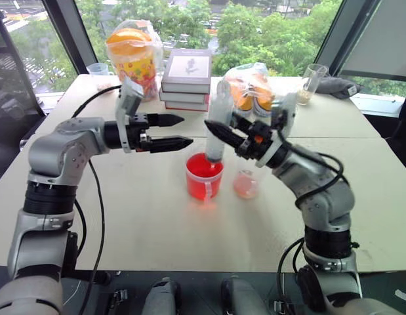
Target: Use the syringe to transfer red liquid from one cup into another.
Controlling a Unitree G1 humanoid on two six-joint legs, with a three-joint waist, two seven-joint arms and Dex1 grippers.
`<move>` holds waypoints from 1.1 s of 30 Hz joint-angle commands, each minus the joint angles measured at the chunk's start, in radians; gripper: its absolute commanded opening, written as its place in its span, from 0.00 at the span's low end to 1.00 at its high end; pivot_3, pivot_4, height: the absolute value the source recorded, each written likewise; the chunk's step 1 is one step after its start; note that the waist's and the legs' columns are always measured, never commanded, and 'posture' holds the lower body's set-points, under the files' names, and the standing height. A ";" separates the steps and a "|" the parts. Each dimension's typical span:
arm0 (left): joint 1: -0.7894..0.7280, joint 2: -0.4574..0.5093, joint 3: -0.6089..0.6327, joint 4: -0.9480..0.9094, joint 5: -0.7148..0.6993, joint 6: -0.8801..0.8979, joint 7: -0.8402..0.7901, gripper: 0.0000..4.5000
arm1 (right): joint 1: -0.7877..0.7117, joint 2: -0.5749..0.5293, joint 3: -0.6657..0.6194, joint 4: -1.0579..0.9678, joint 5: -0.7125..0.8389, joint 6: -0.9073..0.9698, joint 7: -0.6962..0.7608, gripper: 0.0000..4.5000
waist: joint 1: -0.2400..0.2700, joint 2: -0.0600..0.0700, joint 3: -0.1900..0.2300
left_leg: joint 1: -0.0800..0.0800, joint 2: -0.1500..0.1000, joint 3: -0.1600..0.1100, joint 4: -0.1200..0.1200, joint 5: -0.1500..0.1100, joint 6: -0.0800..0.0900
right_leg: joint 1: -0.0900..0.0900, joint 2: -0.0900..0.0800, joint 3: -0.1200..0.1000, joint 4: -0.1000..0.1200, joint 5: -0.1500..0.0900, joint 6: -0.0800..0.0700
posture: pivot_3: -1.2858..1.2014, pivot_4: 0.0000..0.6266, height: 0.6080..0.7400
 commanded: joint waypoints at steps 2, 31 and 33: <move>-0.037 0.007 0.017 -0.045 -0.023 0.006 -0.022 1.00 | 0.023 -0.007 0.042 0.016 -0.061 -0.118 -0.002 0.32 | 0.000 0.000 0.000 | 0.000 0.000 0.000 0.000 0.000 0.000 | 0.000 0.000 0.000 0.000 0.000 0.000 | 0.52 0.24 1.00; -0.153 -0.152 -0.049 -0.013 -0.010 -0.009 -0.049 1.00 | 0.047 -0.020 0.103 -0.001 -0.079 -0.132 -0.026 0.32 | 0.003 0.000 0.000 | 0.000 0.000 -0.001 0.000 0.000 0.000 | 0.000 0.000 0.000 0.000 0.000 0.000 | 0.52 0.24 1.00; -0.157 -0.169 -0.059 0.000 0.009 -0.024 -0.038 1.00 | 0.047 -0.020 0.104 -0.003 -0.079 -0.128 -0.027 0.32 | 0.003 0.000 0.000 | 0.000 0.000 -0.001 0.000 0.000 0.000 | 0.000 0.001 0.000 0.000 0.000 0.000 | 0.52 0.24 1.00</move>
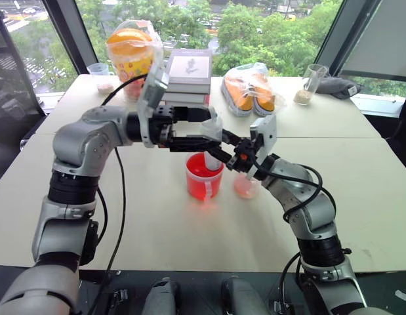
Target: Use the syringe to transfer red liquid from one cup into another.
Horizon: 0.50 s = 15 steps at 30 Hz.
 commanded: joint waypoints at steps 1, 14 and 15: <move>-0.041 -0.026 -0.018 0.007 0.027 -0.031 0.020 1.00 | 0.000 -0.006 0.010 -0.048 0.006 -0.002 0.002 0.32 | 0.000 0.000 0.000 | 0.000 0.000 0.000 0.000 0.000 0.000 | 0.000 0.000 0.000 0.000 0.000 0.000 | 0.52 0.24 1.00; -0.072 -0.079 -0.004 0.067 0.050 -0.051 0.040 0.00 | 0.010 -0.011 0.019 -0.074 0.015 0.032 -0.003 0.32 | 0.000 0.000 0.000 | 0.000 0.000 0.000 0.000 0.000 0.000 | 0.000 0.000 0.000 0.000 0.000 0.000 | 0.52 0.24 1.00; -0.076 -0.078 -0.001 0.069 0.054 -0.056 0.042 0.00 | 0.010 -0.013 0.019 -0.077 0.019 0.038 -0.001 0.32 | 0.000 0.000 0.000 | 0.000 0.000 0.000 0.000 0.000 0.000 | 0.000 0.000 0.000 0.000 0.000 0.000 | 0.52 0.24 1.00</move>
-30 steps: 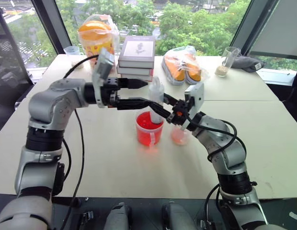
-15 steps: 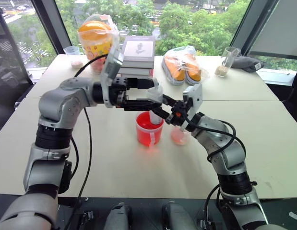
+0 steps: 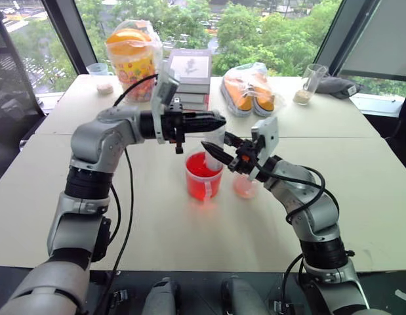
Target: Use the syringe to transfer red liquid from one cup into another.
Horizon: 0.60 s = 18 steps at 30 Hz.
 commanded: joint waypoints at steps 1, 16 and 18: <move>-0.051 -0.010 0.007 -0.014 -0.004 -0.028 -0.008 0.00 | -0.007 -0.001 0.020 -0.056 0.021 0.017 0.009 0.32 | 0.000 0.000 0.000 | 0.000 0.000 0.000 0.000 0.000 0.000 | 0.000 0.000 0.000 0.000 0.000 0.000 | 0.52 0.24 1.00; -0.132 0.011 0.062 0.053 -0.001 -0.063 -0.008 0.00 | -0.004 0.004 0.035 -0.068 0.082 0.089 0.031 0.32 | 0.000 0.000 0.000 | 0.000 0.000 0.000 0.000 0.000 0.000 | 0.000 0.000 0.000 0.000 0.000 0.000 | 0.52 0.24 1.00; -0.139 0.012 0.065 0.057 0.000 -0.068 -0.007 0.00 | -0.003 0.006 0.037 -0.064 0.080 0.088 0.033 0.32 | 0.000 0.000 0.000 | 0.000 0.000 0.000 0.000 0.000 0.000 | 0.000 0.000 0.000 0.000 0.000 0.000 | 0.52 0.24 1.00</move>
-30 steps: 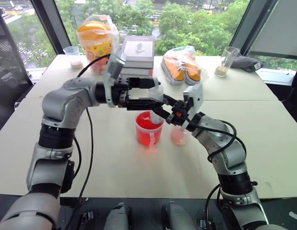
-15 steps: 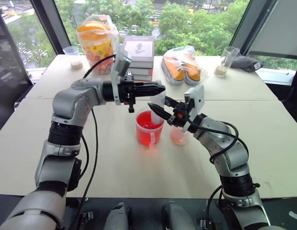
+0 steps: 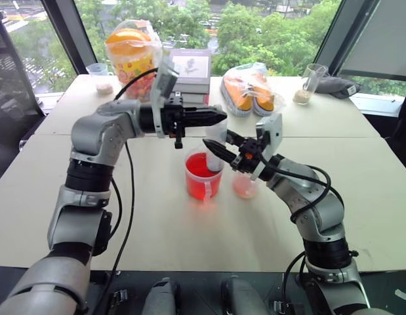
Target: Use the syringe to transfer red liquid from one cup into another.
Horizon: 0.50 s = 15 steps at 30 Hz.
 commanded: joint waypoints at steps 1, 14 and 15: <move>-0.082 0.009 0.066 -0.005 0.002 -0.067 0.028 0.00 | 0.005 0.010 0.061 -0.024 0.020 0.009 0.034 0.32 | 0.000 0.000 0.000 | 0.000 0.000 0.000 0.000 0.000 0.000 | 0.000 0.000 0.000 0.000 0.000 0.000 | 0.52 0.24 1.00; -0.109 0.012 0.068 0.012 0.002 -0.089 0.028 0.00 | -0.004 0.016 0.069 -0.011 0.016 0.001 0.037 0.32 | 0.000 0.000 0.000 | 0.000 0.000 0.000 0.000 0.000 0.000 | 0.000 0.000 0.000 0.000 0.000 0.000 | 0.52 0.24 1.00; -0.110 0.012 0.069 0.014 0.001 -0.090 0.028 0.00 | -0.005 0.015 0.070 -0.010 0.016 0.001 0.038 0.32 | 0.000 0.000 0.000 | 0.000 0.000 0.000 0.000 0.000 0.000 | 0.000 0.000 0.000 0.000 0.000 0.000 | 0.52 0.24 1.00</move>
